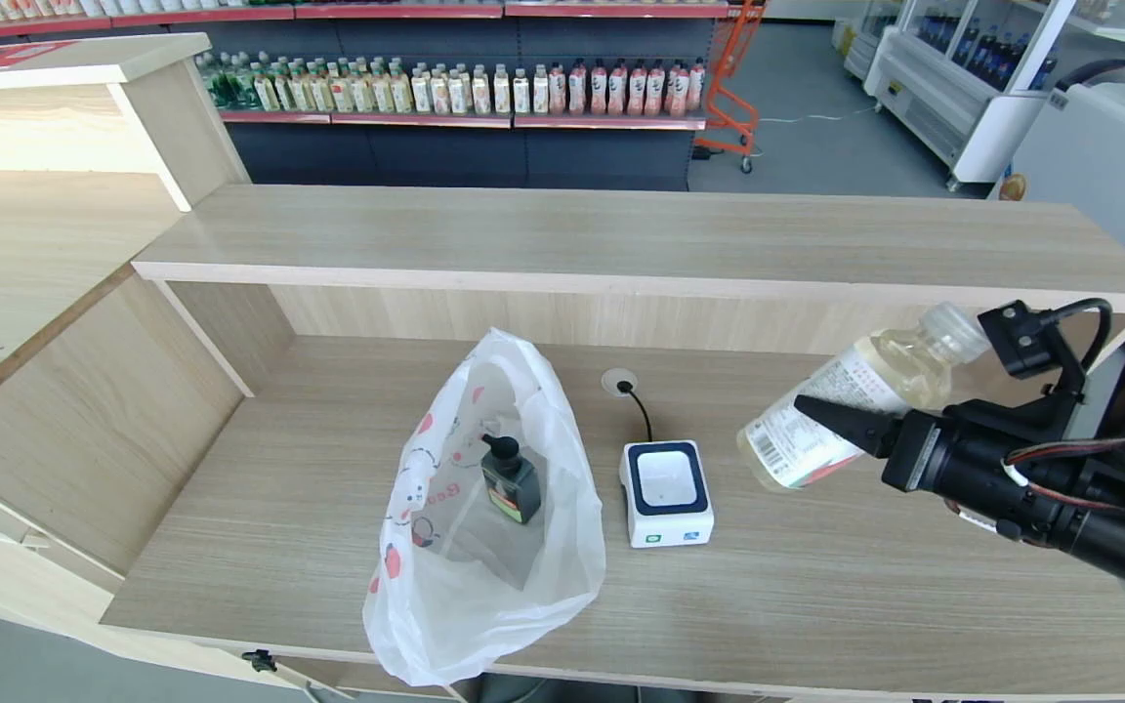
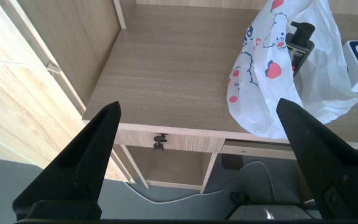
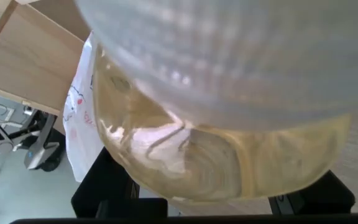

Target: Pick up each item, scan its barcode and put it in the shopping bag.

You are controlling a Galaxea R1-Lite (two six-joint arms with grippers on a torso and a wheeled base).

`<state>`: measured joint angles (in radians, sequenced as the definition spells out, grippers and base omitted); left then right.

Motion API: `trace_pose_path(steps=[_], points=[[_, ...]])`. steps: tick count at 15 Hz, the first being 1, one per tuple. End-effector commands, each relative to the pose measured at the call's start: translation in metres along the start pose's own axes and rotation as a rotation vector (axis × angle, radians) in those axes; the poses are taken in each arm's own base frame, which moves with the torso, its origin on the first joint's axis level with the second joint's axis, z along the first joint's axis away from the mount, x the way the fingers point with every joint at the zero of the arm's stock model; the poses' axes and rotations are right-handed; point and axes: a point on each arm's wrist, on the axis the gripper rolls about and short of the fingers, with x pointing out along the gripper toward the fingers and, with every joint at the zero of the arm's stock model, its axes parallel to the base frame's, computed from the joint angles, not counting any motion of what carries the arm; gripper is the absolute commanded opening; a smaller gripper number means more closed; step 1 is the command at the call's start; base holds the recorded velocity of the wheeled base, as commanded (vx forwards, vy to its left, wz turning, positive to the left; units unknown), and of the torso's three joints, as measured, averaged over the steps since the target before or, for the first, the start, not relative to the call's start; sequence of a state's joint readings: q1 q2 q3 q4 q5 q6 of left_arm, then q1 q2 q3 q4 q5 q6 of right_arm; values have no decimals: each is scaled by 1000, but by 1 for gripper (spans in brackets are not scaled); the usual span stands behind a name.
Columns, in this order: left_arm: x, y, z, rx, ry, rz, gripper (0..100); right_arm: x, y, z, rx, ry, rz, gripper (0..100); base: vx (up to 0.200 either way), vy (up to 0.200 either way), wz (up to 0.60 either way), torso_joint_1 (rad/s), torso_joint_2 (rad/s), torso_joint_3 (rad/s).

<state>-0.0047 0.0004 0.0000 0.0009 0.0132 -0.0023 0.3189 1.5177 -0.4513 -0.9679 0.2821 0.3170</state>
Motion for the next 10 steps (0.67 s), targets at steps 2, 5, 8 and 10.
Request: trace_pose_path(steps=[2, 5, 8, 10], points=[[0, 0, 0, -1, -1, 1, 100, -11, 14, 1, 12, 41, 45, 0, 0, 200, 0, 17, 2, 0], [0, 0, 0, 2, -1, 1, 100, -16, 27, -13, 26, 143, 84, 0, 0, 67, 0, -2, 1, 1], [0, 0, 0, 2, -1, 1, 100, -11, 30, -29, 33, 229, 91, 0, 0, 0, 0, 0, 0, 0], [0, 0, 0, 2, -1, 1, 100, -6, 25, -48, 15, 308, 75, 0, 0, 0, 0, 0, 0, 0]])
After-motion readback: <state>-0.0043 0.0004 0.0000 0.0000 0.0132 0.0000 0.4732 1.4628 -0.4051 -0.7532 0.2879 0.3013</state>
